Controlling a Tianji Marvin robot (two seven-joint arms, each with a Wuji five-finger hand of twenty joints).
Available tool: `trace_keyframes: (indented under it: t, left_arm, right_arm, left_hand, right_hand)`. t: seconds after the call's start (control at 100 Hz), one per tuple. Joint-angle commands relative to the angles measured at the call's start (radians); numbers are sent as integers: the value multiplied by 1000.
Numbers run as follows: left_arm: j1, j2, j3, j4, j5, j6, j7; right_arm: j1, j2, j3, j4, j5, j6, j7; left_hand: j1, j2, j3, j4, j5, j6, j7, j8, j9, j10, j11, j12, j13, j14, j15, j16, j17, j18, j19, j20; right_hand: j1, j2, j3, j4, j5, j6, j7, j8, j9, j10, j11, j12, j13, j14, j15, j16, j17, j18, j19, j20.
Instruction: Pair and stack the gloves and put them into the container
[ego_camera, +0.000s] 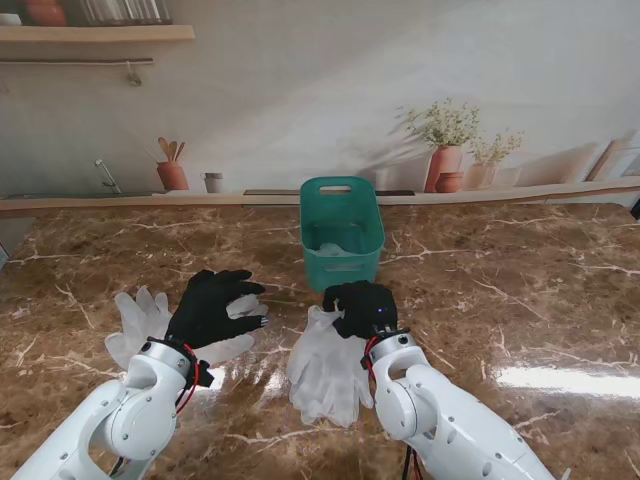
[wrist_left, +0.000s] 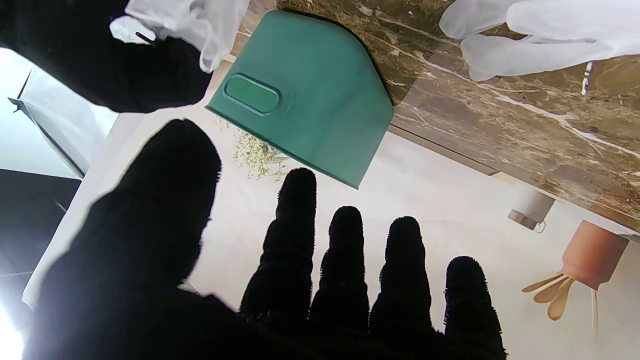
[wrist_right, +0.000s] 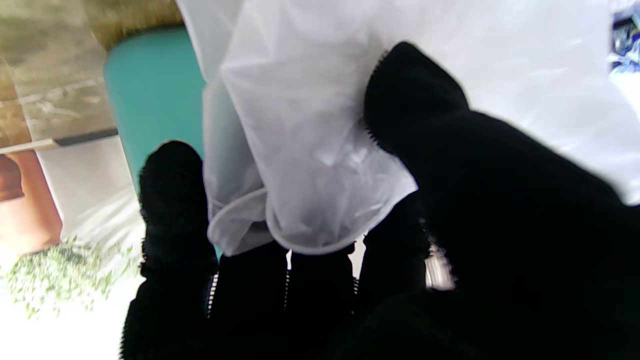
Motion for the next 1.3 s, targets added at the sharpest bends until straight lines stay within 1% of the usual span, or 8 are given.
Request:
trace_keyframes:
  t: [0.0, 0.29, 0.71, 0.81, 0.89, 1.05, 1.22, 1.29]
  left_arm:
    - [3, 1, 0, -2, 4, 0, 2]
    - [3, 2, -4, -3, 7, -2, -3]
    - [2, 4, -2, -1, 6, 0, -17]
    - [-2, 5, 0, 0, 6, 2, -19]
    - [-3, 5, 1, -1, 5, 4, -23]
    - [-2, 5, 0, -4, 7, 9, -24]
    - [3, 4, -5, -5, 8, 10, -17]
    - [7, 4, -8, -7, 9, 10, -15]
  right_arm:
    - [-4, -7, 12, -2, -11, -6, -4]
    - [-52, 44, 50, -8, -155, -246, -71]
    - [-111, 98, 62, -12, -213, -420, 75]
    - [-126, 107, 88, -42, -185, -437, 203]
    - [-142, 117, 126, -79, -172, -469, 295]
    - [-204, 129, 235, -197, -141, -530, 451]
    - [-238, 119, 284, -266, -182, -560, 357]
    - [-215, 118, 271, -264, -227, -567, 298]
  left_hand:
    - [4, 24, -22, 21, 23, -28, 13, 15, 13, -24, -21, -8, 4, -44, -26, -10, -14, -2, -31, 14]
    - [-1, 27, -22, 20, 17, -31, 12, 16, 10, -24, -22, -9, 1, -48, -27, -11, -16, -3, -38, 19]
    - [5, 31, -30, 21, 12, -30, 9, 14, 4, -24, -26, -11, -4, -47, -31, -13, -17, -4, -52, 27]
    - [6, 31, -32, 21, 10, -29, 8, 14, 1, -23, -27, -11, -7, -47, -32, -14, -17, -1, -54, 29]
    - [6, 32, -33, 22, 10, -30, 7, 14, -2, -21, -28, -12, -8, -43, -33, -14, -18, 0, -55, 31]
    - [6, 32, -36, 22, 9, -30, 8, 14, -2, -19, -28, -12, -11, -40, -32, -12, -19, 1, -60, 35]
    - [6, 31, -37, 23, 9, -28, 8, 14, -1, -18, -28, -12, -10, -41, -32, -12, -18, 1, -62, 41]
    - [6, 32, -37, 23, 9, -28, 7, 14, -1, -16, -28, -12, -9, -39, -32, -12, -18, 1, -63, 42]
  right_hand:
    - [-5, -19, -4, -3, 33, -41, 17, 21, 35, -30, 6, 14, 21, -23, 9, -7, -4, -22, 36, 26]
    - [7, -24, -8, 3, 39, -57, 9, 39, 29, -44, 13, 27, -1, -38, 18, 2, -19, -57, 5, 22]
    - [-32, -18, 22, -10, -22, -5, -21, -45, 7, -42, -11, 17, -30, -42, 2, -7, -45, -52, -11, 50]
    - [-152, 32, 11, -20, -86, 86, -126, -150, -57, -19, -93, -29, -94, -33, -87, -58, -108, -43, -59, 50]
    - [-343, 134, 0, 135, -70, 152, -410, -15, -119, -9, -149, -160, -171, -31, -159, -88, -178, -43, -107, 82]
    - [-479, 230, -117, 152, -134, 168, -503, -36, -228, 5, -269, -235, -303, -18, -272, -130, -284, -49, -177, 101]
    - [-350, 303, -161, 213, -95, 158, -464, -21, -216, -1, -254, -232, -258, -33, -257, -126, -247, -43, -182, 114]
    - [-231, 205, 10, 98, -120, 135, -375, -114, -217, -10, -260, -244, -229, -53, -279, -154, -222, -47, -224, 56]
